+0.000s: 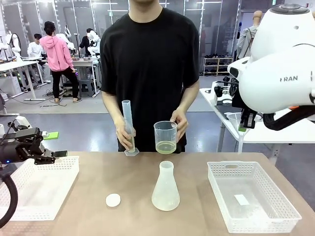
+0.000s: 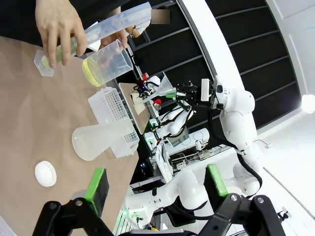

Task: Prepare the solutions needed for the experiment.
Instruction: Pick up the Plastic Funnel and insert it into the Big flask.

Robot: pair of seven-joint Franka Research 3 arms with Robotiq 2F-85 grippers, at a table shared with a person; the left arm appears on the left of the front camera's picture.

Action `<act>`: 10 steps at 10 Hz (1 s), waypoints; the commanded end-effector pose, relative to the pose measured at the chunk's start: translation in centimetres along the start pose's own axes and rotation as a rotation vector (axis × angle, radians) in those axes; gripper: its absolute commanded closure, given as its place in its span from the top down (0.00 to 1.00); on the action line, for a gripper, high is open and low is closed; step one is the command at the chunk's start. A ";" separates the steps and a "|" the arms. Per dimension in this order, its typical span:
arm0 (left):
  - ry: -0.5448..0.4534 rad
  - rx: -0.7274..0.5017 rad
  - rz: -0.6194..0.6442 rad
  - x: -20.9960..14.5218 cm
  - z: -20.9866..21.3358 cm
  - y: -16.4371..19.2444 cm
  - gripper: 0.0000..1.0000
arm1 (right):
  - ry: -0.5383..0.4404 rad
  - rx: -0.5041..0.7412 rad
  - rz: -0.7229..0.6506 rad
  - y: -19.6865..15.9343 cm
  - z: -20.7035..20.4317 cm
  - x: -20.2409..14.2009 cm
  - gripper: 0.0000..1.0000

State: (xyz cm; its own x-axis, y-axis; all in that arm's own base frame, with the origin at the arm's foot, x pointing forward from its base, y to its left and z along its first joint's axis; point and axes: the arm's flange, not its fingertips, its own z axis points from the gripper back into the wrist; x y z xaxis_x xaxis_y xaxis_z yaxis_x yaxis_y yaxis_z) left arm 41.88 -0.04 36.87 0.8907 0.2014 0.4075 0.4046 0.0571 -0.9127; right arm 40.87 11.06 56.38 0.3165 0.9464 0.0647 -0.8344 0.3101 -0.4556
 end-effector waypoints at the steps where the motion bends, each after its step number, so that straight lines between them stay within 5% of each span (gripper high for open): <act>1: 0.005 0.008 -0.004 0.0 -0.1 0.0 1.00 | -0.007 0.016 0.000 -1.0 -0.2 -0.1 0.00; 6: 0.005 0.008 -0.004 0.0 -0.1 0.0 1.00 | -0.007 0.016 0.000 -1.0 -0.2 -0.1 0.00; 7: 0.005 0.008 -0.004 0.0 -0.1 0.0 1.00 | -0.014 0.019 -0.009 -0.6 -0.5 -0.4 0.06; 10: 0.005 0.008 -0.004 0.0 -0.1 0.0 1.00 | -0.190 -0.025 0.268 2.0 -0.3 4.0 0.06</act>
State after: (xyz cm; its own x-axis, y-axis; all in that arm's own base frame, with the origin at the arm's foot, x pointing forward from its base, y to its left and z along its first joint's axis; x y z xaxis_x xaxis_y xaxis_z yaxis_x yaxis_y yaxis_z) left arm 41.88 -0.05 36.87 0.8908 0.2013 0.4075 0.4046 0.0571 -0.9127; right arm 40.63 14.67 56.04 0.1305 0.9889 0.0703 -0.8666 0.1482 -0.4765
